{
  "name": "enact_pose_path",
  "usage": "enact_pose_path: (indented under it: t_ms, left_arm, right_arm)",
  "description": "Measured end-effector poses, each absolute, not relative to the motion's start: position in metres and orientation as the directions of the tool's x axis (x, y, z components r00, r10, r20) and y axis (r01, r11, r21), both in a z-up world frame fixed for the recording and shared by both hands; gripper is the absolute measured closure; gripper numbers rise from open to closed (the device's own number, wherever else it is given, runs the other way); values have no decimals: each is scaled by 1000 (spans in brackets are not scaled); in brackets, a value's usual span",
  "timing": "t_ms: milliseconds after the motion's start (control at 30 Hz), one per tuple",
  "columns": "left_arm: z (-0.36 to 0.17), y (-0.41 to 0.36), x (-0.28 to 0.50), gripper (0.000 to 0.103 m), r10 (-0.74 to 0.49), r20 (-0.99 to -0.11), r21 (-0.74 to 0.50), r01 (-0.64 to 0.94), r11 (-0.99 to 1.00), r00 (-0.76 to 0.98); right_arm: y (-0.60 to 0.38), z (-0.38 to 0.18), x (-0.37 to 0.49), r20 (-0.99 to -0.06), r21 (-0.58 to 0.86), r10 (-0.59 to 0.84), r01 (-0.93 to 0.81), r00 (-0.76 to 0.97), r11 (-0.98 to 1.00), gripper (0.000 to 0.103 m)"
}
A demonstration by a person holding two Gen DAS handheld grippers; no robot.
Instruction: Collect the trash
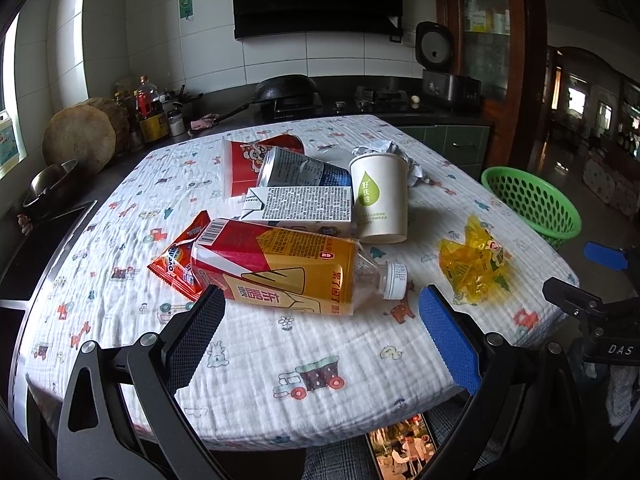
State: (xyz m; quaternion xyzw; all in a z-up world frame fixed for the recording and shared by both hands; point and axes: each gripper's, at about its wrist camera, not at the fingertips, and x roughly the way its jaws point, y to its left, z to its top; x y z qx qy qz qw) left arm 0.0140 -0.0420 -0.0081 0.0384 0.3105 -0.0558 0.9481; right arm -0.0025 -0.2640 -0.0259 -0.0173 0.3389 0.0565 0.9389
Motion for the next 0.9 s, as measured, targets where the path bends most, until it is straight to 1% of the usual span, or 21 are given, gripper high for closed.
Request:
enact_pose_path:
  t_ms: [900]
  left_arm:
    - [-10, -38, 24, 7, -78, -595, 44, 129, 991, 800]
  right_arm:
    - [-260, -26, 3, -643, 7, 111, -139, 757, 990, 6]
